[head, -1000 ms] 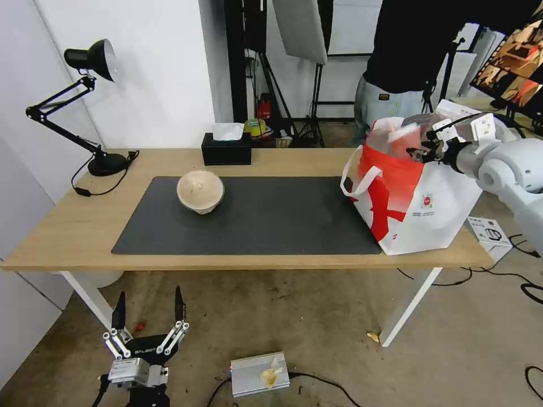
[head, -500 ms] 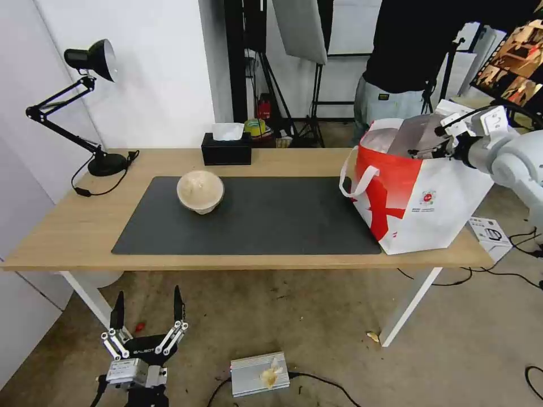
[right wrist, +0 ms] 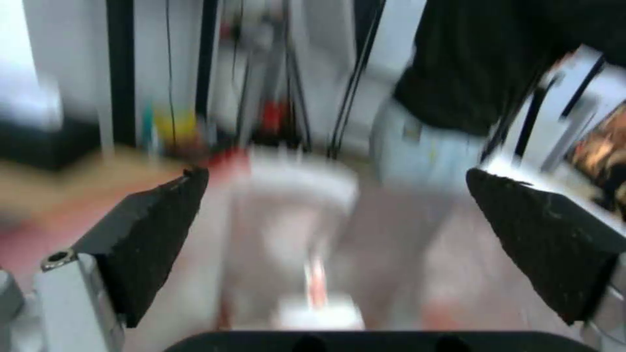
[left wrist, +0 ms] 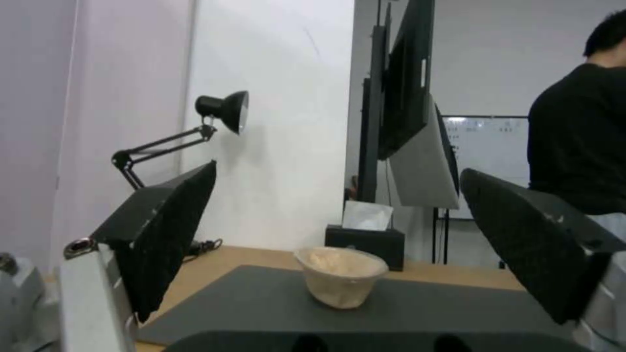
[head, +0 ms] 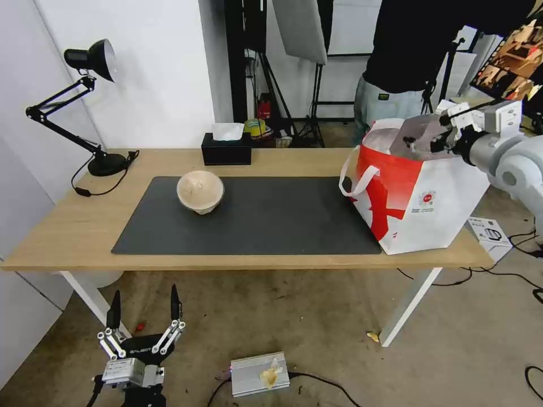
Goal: Pick up the trash from the table and place it into the takeout bag.
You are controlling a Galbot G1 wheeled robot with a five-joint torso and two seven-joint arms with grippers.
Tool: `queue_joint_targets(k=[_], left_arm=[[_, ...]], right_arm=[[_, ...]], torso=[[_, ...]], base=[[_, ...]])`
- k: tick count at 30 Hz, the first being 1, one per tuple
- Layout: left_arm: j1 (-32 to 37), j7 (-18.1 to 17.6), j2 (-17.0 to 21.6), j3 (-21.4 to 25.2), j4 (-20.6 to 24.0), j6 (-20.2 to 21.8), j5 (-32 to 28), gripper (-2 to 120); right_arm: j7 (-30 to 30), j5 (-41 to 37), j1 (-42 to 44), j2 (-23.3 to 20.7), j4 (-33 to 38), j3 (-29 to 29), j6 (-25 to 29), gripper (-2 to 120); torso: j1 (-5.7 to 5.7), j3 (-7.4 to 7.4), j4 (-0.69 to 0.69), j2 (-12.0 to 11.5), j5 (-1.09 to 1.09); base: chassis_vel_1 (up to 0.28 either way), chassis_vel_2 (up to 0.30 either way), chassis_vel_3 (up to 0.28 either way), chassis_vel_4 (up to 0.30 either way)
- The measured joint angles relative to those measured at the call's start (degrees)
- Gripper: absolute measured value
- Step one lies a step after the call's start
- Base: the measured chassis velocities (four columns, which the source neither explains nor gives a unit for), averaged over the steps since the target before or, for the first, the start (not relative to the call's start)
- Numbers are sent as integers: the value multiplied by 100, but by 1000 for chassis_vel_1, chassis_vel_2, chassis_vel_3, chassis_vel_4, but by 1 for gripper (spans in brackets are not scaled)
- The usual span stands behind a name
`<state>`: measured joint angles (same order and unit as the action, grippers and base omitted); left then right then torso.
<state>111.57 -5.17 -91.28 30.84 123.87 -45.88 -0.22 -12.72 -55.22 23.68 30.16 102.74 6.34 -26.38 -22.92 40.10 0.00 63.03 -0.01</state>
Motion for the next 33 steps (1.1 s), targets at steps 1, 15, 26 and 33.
queue_joint_targets(k=[1,15,26,33], left_arm=[[0,-1,0,-1,2,0,-5,100],[-16,-9,-5,9,28,4,-26,100],[1,-20,-5,57,75,4,-42,100],[43,-21,-6,59,142,5,-48,100]], right_arm=[[-286,-42,140,43,156,43,405,100],[-1812,1081,3038,816,2364,963,2893,100],[-2351,2890,4713,1297,3231,593,3653,100],[-2527,3973,5646,1517,3224,446,3817,100]], torso=[[0,0,2,0,-1],[1,0,-1,0,0],[1,0,0,0,0],[1,0,0,0,1]], base=[[0,0,0,0],[0,0,0,0],[0,0,0,0],[0,0,0,0]])
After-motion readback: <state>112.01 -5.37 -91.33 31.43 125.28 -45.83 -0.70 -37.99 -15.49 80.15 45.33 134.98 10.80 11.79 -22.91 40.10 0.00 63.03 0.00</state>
